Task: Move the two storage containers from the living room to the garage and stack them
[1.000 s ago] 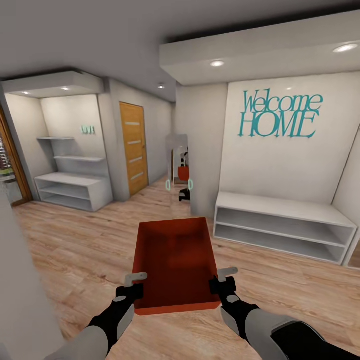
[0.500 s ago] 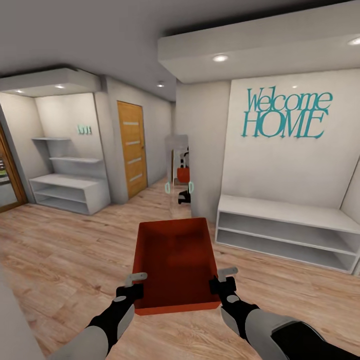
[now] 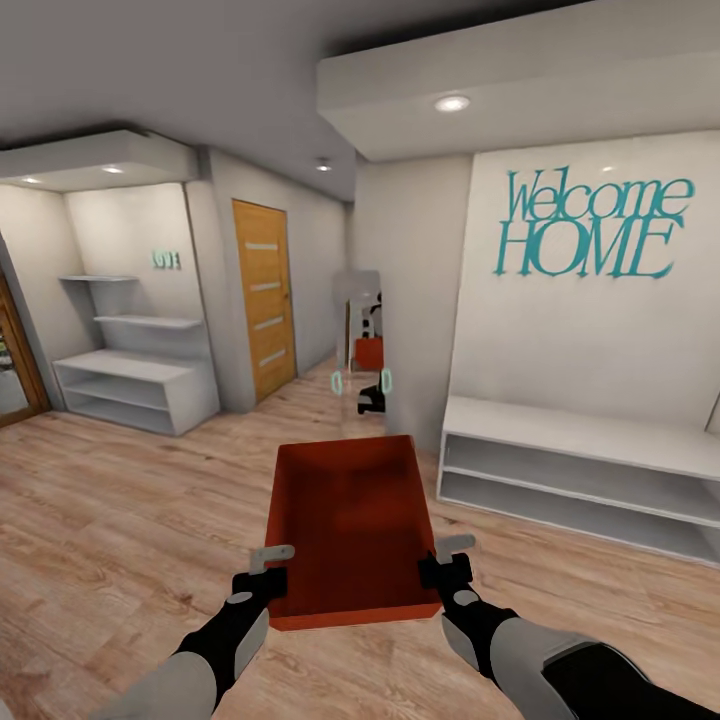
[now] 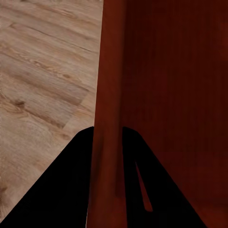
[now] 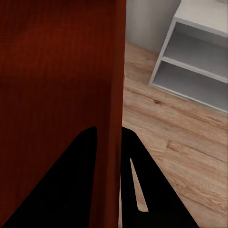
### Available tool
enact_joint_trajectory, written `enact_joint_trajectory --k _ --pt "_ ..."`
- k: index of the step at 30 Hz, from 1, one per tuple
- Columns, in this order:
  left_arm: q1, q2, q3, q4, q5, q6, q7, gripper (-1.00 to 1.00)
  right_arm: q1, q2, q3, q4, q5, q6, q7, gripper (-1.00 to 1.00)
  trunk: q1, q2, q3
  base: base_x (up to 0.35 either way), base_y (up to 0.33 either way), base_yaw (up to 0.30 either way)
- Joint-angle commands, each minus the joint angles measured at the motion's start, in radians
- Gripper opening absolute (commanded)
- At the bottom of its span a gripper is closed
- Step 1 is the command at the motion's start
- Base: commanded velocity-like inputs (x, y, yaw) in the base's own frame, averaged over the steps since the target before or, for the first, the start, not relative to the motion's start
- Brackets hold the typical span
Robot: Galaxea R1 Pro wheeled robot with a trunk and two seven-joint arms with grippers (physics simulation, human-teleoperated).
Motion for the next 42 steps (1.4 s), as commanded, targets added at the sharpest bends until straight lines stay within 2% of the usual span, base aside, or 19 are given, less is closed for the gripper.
enact_joint_trajectory --k 1,15,42 --pt "0.001 0.098 0.019 0.003 -0.005 -0.002 0.03 -1.0 -0.002 0.0 -0.064 -0.036 -0.027 -0.067 -0.01 -1.0 0.001 -0.001 0.0 0.329 0.0 0.179" --pt "0.001 0.098 0.019 0.003 -0.005 -0.002 0.03 -1.0 -0.002 0.0 -0.065 -0.036 -0.027 -0.068 -0.01 -1.0 0.001 -0.001 0.0 0.329 0.0 0.224" --pt "0.001 0.098 0.018 0.003 -0.005 -0.002 0.03 -1.0 -0.002 0.0 -0.064 -0.036 -0.027 -0.067 -0.01 -1.0 0.001 -0.001 0.0 0.329 0.0 0.007"
